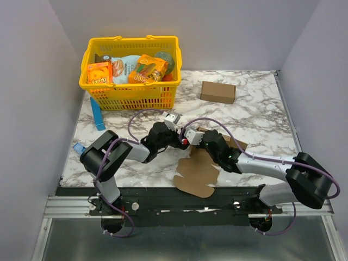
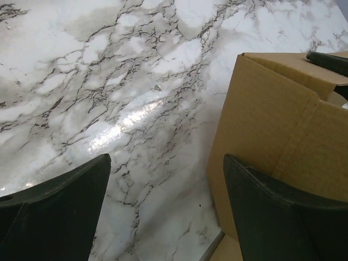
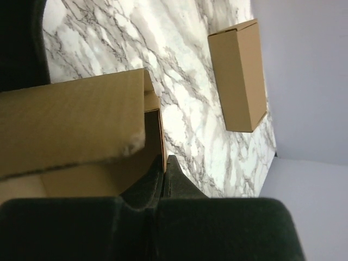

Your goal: Fold the paper box

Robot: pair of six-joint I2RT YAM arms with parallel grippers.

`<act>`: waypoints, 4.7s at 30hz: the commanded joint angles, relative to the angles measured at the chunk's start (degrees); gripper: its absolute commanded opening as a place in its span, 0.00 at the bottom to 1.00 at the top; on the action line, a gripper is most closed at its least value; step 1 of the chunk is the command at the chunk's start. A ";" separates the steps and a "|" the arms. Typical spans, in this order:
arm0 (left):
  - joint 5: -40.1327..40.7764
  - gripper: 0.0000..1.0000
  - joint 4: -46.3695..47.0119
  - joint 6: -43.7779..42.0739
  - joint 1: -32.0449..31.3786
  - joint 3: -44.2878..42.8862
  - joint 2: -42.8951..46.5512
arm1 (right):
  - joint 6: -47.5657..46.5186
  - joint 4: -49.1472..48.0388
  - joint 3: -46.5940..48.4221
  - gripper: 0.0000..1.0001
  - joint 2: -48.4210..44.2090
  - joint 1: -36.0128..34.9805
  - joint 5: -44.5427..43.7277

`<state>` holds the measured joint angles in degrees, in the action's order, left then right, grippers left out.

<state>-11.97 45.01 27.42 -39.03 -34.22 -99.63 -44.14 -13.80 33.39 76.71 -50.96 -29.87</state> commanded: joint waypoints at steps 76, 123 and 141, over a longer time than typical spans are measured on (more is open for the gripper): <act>-8.50 0.95 8.06 -6.06 10.46 -1.92 -5.66 | -32.06 -69.60 -3.94 0.01 31.84 -4.15 -14.25; -6.06 0.96 15.64 -9.75 2.55 -0.41 -8.12 | -27.68 -72.51 -8.51 0.01 27.37 -5.38 -13.64; -3.41 0.97 13.44 -9.14 0.26 3.55 -0.73 | -17.91 -52.91 -6.14 0.01 17.07 -5.29 -8.98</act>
<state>-15.84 57.69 18.85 -38.65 -31.18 -102.13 -66.85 -69.87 25.61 95.64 -55.83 -42.87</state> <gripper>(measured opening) 0.971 0.014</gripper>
